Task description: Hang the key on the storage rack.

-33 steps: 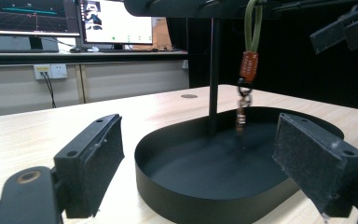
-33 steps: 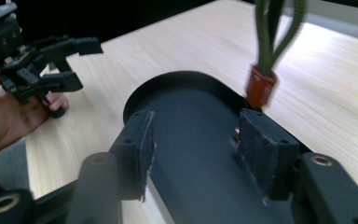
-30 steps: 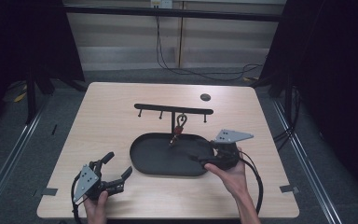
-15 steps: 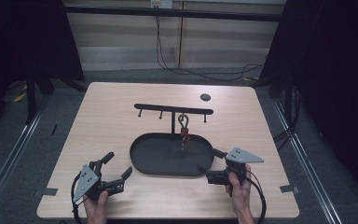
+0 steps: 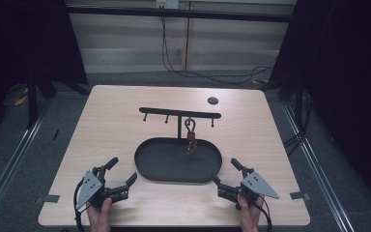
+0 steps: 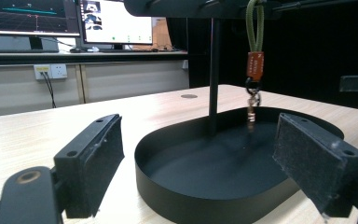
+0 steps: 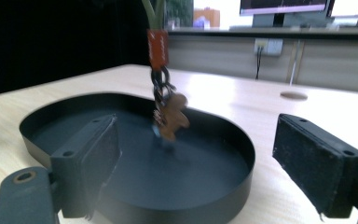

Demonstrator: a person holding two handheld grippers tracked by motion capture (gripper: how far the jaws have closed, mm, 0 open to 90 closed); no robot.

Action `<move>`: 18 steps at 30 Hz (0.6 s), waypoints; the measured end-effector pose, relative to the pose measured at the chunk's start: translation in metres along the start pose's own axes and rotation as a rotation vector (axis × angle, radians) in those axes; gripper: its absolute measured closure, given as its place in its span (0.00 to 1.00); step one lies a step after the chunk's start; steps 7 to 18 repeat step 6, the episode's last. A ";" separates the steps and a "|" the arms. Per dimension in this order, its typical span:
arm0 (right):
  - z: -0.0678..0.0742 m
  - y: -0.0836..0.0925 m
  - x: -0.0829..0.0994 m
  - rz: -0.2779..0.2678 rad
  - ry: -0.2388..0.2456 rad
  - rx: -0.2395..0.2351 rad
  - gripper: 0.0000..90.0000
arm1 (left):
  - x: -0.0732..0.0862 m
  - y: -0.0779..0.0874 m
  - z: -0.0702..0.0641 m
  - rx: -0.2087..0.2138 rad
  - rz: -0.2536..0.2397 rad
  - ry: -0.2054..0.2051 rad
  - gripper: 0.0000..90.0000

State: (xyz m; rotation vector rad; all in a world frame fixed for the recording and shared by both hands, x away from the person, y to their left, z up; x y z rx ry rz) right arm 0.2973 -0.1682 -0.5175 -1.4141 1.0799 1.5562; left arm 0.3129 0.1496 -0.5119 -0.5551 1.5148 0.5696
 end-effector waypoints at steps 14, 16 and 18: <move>-0.001 0.009 -0.005 -0.090 0.007 0.022 0.15 | 0.000 0.000 0.000 0.000 0.000 -0.001 0.17; -0.001 0.009 -0.005 -0.090 0.007 0.022 0.15 | 0.000 0.000 0.000 0.000 0.000 -0.001 0.17; -0.001 0.009 -0.005 -0.090 0.007 0.022 0.15 | 0.000 0.000 0.000 0.000 0.000 -0.001 0.17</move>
Point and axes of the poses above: each handheld gripper's, and its own axes: y roughly backward along the jaws, x roughly out of its underside, z roughly to its left, the point moved 10 cm from there along -y, roughly forward along the jaws, and after that the axes turned 7 degrees about x, right-handed, at the moved point
